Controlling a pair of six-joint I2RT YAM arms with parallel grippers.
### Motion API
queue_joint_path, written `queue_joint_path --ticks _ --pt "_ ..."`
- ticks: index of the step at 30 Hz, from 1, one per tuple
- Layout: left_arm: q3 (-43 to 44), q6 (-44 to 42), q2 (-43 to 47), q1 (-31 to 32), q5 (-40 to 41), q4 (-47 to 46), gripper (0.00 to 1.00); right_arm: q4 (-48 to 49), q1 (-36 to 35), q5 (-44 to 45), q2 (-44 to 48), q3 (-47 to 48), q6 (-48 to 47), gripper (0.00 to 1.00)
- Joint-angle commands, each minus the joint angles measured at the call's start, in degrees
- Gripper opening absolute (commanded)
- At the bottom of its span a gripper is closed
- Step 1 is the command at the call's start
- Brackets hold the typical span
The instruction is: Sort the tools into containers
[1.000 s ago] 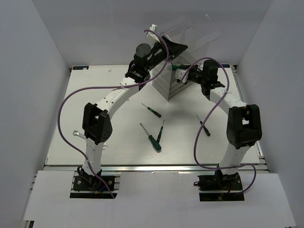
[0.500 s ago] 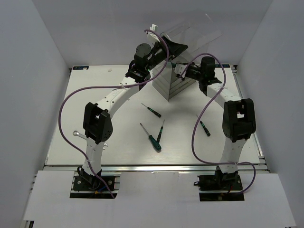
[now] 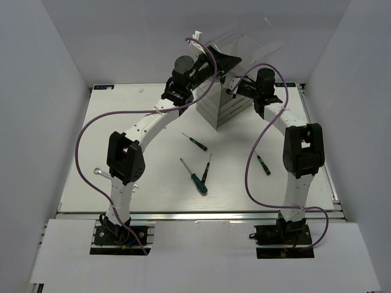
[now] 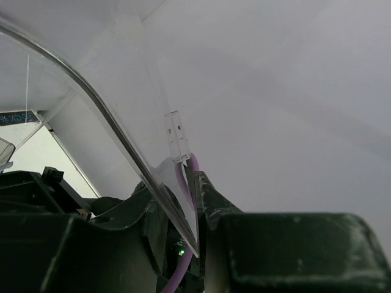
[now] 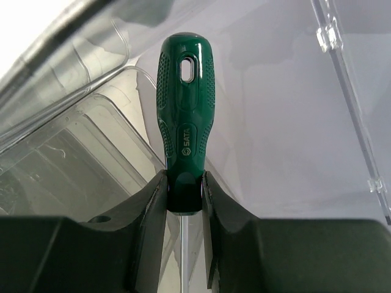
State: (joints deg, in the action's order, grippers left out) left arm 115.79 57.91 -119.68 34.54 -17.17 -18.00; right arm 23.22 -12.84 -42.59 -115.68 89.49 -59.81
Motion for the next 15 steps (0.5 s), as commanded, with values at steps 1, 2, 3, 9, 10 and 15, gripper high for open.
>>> queue_joint_path --ticks 1,2,3,9,10,15 --pt "2.07 0.01 2.25 -0.27 -0.59 -2.57 0.32 4.9 -0.26 -3.2 -0.16 3.23 0.22 0.0" --pt "2.07 0.01 2.34 -0.35 -0.5 -2.48 0.32 4.9 -0.25 -3.72 -0.16 3.41 0.22 0.0" --pt "2.07 -0.08 2.26 -0.27 -0.5 -2.48 0.32 4.99 -0.25 -4.17 -0.42 3.58 0.4 0.0" --pt "1.72 -0.08 2.17 -0.35 -0.5 -2.48 0.32 5.25 -0.25 -4.52 -2.44 6.3 1.71 0.0" --pt "1.72 -0.08 2.34 -0.36 -0.58 -2.39 0.32 5.43 -0.25 -4.7 -2.53 6.48 2.06 0.0" --pt "1.11 -0.17 2.61 -0.27 -0.41 -2.83 0.32 5.69 -0.25 -5.93 -3.15 6.75 2.42 0.0"
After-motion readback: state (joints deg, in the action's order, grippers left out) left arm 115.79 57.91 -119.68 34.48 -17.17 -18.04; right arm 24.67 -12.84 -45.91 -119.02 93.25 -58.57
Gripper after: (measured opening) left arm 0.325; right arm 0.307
